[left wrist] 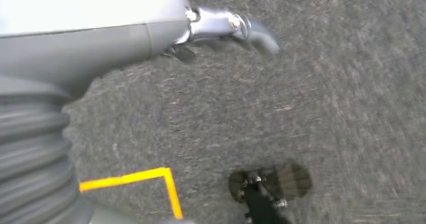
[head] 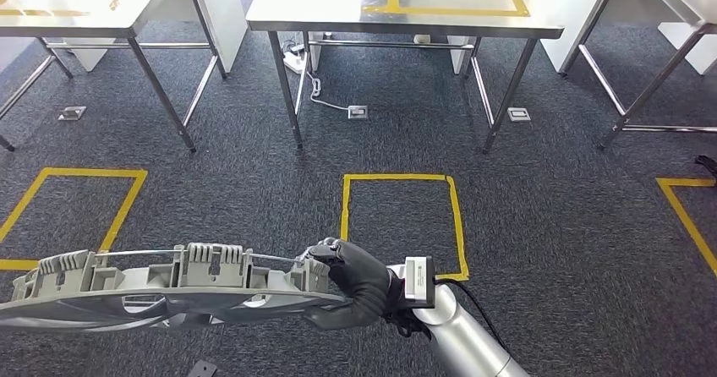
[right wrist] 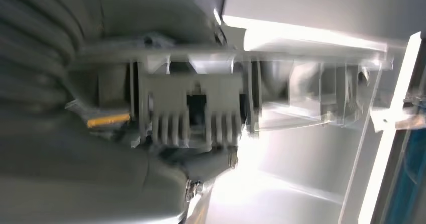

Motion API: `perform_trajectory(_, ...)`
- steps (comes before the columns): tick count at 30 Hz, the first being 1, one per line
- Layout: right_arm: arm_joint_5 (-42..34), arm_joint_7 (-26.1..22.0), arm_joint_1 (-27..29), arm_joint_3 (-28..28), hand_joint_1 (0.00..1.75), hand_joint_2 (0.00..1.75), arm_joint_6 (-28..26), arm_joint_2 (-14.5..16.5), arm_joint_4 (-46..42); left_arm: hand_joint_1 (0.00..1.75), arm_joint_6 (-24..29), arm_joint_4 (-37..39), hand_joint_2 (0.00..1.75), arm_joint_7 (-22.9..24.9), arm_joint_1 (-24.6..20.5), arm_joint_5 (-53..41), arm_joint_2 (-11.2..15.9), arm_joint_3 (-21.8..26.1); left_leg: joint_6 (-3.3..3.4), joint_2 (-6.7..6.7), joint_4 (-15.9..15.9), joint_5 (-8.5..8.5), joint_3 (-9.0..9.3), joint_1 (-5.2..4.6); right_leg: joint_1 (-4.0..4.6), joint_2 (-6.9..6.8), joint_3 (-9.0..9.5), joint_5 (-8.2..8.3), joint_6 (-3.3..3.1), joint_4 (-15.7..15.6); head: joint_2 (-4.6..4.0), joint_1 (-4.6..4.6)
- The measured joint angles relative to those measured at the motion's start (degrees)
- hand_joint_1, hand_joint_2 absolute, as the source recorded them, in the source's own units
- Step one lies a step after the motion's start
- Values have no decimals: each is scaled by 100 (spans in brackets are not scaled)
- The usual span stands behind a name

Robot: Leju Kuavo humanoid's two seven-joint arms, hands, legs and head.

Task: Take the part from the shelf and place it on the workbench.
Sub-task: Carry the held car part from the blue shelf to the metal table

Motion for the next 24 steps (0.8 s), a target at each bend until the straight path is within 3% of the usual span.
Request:
perform_trajectory(2,17,2,-3,-1,175,175,-17,-1,1,0,1,2,175,3,-6,-27,-4,-2,75,-13,-36,-52,108,23,-6,-11,-82,53,63,266,0,13)
perform_trajectory(4,23,-4,-4,-6,175,175,-31,-2,1,0,1,3,175,14,-17,-59,-3,-3,122,-18,-59,-142,239,39,-31,-29,-448,-14,128,865,0,45)
perform_trajectory(6,26,-6,13,-11,175,175,-36,-4,1,0,-1,4,175,27,-20,-79,-1,-3,133,-19,-61,-247,346,41,-57,-38,-949,-307,183,1472,0,75)
perform_trajectory(8,32,-3,35,-14,175,175,-44,-14,1,0,-1,4,175,35,-15,-95,-1,-3,120,-25,-61,-370,485,42,-71,-44,-1248,-473,204,1586,0,91)
perform_trajectory(9,36,-3,41,-16,175,175,-48,-20,-1,0,-1,4,175,40,-14,-99,-2,-3,109,-27,-61,-438,575,42,-73,-47,-1270,-367,199,1386,0,101)
perform_trajectory(10,40,-4,43,-20,175,175,-53,-26,-3,0,-1,4,175,44,-14,-103,-3,-3,95,-28,-63,-508,669,42,-71,-50,-1220,-114,184,1047,0,109)
perform_trajectory(12,52,-5,47,-33,175,175,-66,-37,-11,0,-1,4,175,55,-19,-109,-11,-3,53,-29,-66,-642,820,31,-46,-67,-1082,546,118,329,0,129)
perform_trajectory(13,61,-6,51,-42,175,175,-78,-42,-21,0,-1,4,175,61,-24,-113,-14,-3,20,-29,-85,-701,865,24,-27,-71,-1036,758,79,123,0,135)
perform_trajectory(14,75,-5,55,-53,175,175,-92,-47,-39,0,-1,4,175,70,-29,-120,-16,-3,-20,-30,-80,-728,907,16,-18,-67,-1012,858,38,22,0,138)
perform_trajectory(16,101,-4,61,-70,175,175,-116,-50,-88,0,-1,4,175,91,-40,-131,-15,-3,-99,-26,-38,-725,953,13,-23,-49,-924,822,-41,-9,0,133)
perform_trajectory(17,114,-4,64,-78,175,175,-124,-52,-118,0,-1,4,175,98,-49,-137,-16,-1,-124,-18,100,-684,922,13,-38,-45,-853,799,-81,-30,0,129)
perform_trajectory(19,144,-9,72,-90,175,175,-137,-54,-169,0,-2,2,175,108,-74,-148,-19,2,-153,-4,672,-680,598,15,-54,-45,-695,713,-134,-49,0,95)
perform_trajectory(20,163,-10,80,-96,175,175,-143,-57,-191,0,-2,0,175,114,-77,-154,-21,3,-160,-1,1050,-770,352,14,-53,-44,-630,655,-153,-52,0,77)
perform_trajectory(22,193,-9,112,-105,175,175,-148,-65,-216,0,-3,-1,175,127,-62,-158,-20,2,-161,-1,1575,-1122,-106,9,-43,-30,-504,534,-167,-53,0,38)
perform_trajectory(23,202,-7,131,-109,175,175,-146,-72,-225,0,-3,-1,175,132,-52,-157,-19,1,-150,-2,1615,-1243,-236,6,-37,-21,-426,469,-170,-52,0,27)
perform_trajectory(24,208,-5,148,-112,175,175,-144,-78,-233,0,-3,-1,175,133,-46,-155,-19,1,-137,-2,1490,-1231,-286,4,-32,-13,-337,401,-169,-52,0,13)
